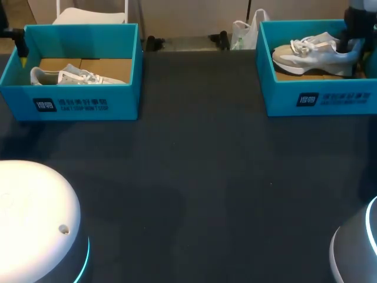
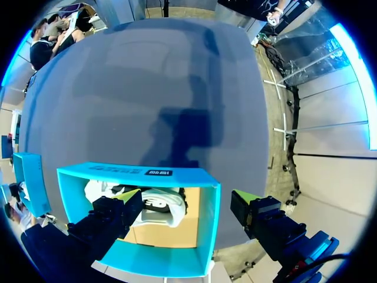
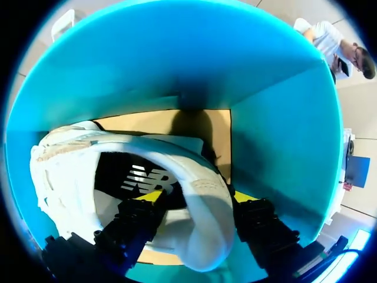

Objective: Take the shoe out of the shoebox, open the shoe tongue, remove and reinsert the insole, then place the shoe into the shoebox

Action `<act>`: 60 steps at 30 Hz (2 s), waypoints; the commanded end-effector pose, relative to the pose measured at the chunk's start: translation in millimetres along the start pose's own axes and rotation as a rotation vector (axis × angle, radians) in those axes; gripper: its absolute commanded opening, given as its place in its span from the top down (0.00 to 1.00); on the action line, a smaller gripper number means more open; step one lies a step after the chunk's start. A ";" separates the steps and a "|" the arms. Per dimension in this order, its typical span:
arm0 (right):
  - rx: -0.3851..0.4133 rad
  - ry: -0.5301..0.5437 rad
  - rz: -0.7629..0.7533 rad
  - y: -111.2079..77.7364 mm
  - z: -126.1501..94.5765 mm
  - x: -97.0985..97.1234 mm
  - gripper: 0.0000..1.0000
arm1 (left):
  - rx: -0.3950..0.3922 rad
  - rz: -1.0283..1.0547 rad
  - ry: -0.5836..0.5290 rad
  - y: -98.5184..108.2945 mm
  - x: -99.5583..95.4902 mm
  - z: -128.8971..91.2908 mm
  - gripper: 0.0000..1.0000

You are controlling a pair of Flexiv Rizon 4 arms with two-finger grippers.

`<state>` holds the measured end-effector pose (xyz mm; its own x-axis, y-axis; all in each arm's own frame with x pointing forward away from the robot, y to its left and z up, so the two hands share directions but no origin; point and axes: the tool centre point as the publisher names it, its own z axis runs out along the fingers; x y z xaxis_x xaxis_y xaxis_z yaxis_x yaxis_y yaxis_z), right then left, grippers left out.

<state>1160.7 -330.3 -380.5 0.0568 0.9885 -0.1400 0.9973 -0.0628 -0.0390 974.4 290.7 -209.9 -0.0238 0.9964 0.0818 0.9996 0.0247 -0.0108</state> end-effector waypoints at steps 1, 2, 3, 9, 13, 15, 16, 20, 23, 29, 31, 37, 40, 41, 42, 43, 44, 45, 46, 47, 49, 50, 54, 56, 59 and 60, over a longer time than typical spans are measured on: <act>0.011 -0.006 0.003 5.6 0.3 0.5 0.07 | -0.003 0.000 0.003 -1.5 -0.2 -0.3 0.00; 0.012 -0.006 0.005 6.0 0.8 0.0 0.05 | -0.003 0.000 0.003 -1.5 -0.2 -0.3 0.00; 0.013 -0.006 0.006 6.2 1.1 -0.3 0.05 | -0.003 0.000 0.003 -1.5 -0.2 -0.3 0.00; 0.003 -0.005 0.027 4.9 1.1 -3.5 0.07 | -0.003 0.000 0.003 -1.5 -0.2 -0.3 0.00; 0.001 0.006 0.042 4.1 5.1 -6.0 0.07 | -0.003 0.000 0.003 -1.5 -0.2 -0.3 0.00; 0.002 0.012 0.047 4.9 7.2 -5.8 0.09 | -0.003 0.000 0.003 -1.5 -0.2 -0.3 0.00; 0.003 0.013 0.048 5.4 8.3 -5.6 0.09 | -0.003 0.000 0.003 -1.5 -0.2 -0.3 0.00; 0.010 0.026 0.059 7.3 11.8 -3.8 0.11 | -0.003 0.000 0.003 -1.5 -0.2 -0.3 0.00; 0.011 0.031 0.060 8.2 13.3 -2.1 0.12 | -0.003 0.000 0.003 -1.5 -0.2 -0.3 0.00; 0.024 0.041 0.064 9.0 16.7 0.4 0.30 | -0.003 0.000 0.003 -1.5 -0.2 -0.3 0.00; 0.030 0.044 0.073 8.9 17.4 0.8 0.58 | -0.003 0.000 0.003 -1.5 -0.2 -0.3 0.00; 0.034 0.042 0.095 6.4 16.7 0.9 1.00 | -0.003 0.000 0.003 -1.5 -0.2 -0.3 0.00; 0.034 0.039 0.104 4.6 14.3 -0.1 1.00 | -0.003 0.000 0.003 -1.5 -0.2 -0.3 0.00; 0.033 0.037 0.109 4.2 12.5 -0.5 1.00 | -0.003 0.000 0.003 -1.5 -0.2 -0.3 0.00; 0.033 0.036 0.110 4.1 11.0 -0.6 1.00 | -0.003 0.000 0.003 -1.5 -0.2 -0.3 0.00; 0.032 0.034 0.111 4.1 9.8 -0.7 1.00 | -0.003 0.000 0.003 -1.5 -0.2 -0.3 0.00; 0.031 0.034 0.112 4.3 8.6 -0.7 1.00 | -0.003 0.000 0.003 -1.5 -0.2 -0.3 0.00; 0.031 0.032 0.114 4.6 7.6 -0.8 1.00 | -0.003 0.000 0.003 -1.5 -0.2 -0.3 0.00; 0.028 0.031 0.117 4.8 6.1 -0.8 1.00 | -0.003 0.000 0.003 -1.5 -0.2 -0.3 0.00; 0.025 0.030 0.119 4.9 4.1 -0.9 1.00 | -0.003 0.000 0.003 -1.5 -0.2 -0.3 0.00; 0.027 0.020 0.127 5.1 -1.4 -1.2 1.00 | -0.003 0.000 0.003 -1.5 -0.2 -0.3 0.00; 0.026 0.016 0.134 4.9 -4.2 -1.6 1.00 | -0.003 0.000 0.003 -1.5 -0.2 -0.3 0.00; 0.016 -0.012 0.179 2.8 -21.5 -5.7 1.00 | -0.003 0.000 0.003 -1.5 -0.2 -0.3 0.00; 0.015 -0.027 0.204 0.8 -32.8 -9.4 1.00 | -0.003 0.000 0.003 -1.5 -0.2 -0.3 0.00; 0.002 -0.051 0.238 -2.5 -48.8 -14.7 1.00 | -0.003 0.000 0.003 -1.5 -0.2 -0.3 0.00; -0.014 -0.054 0.254 -4.2 -55.1 -16.7 1.00 | -0.003 0.000 0.003 -1.5 -0.2 -0.3 0.00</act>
<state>1164.8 -341.2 -350.8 0.2864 0.9389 -0.1911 0.9565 -0.2918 -0.0004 974.4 290.7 -209.8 -0.0237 0.9964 0.0819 0.9996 0.0246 -0.0107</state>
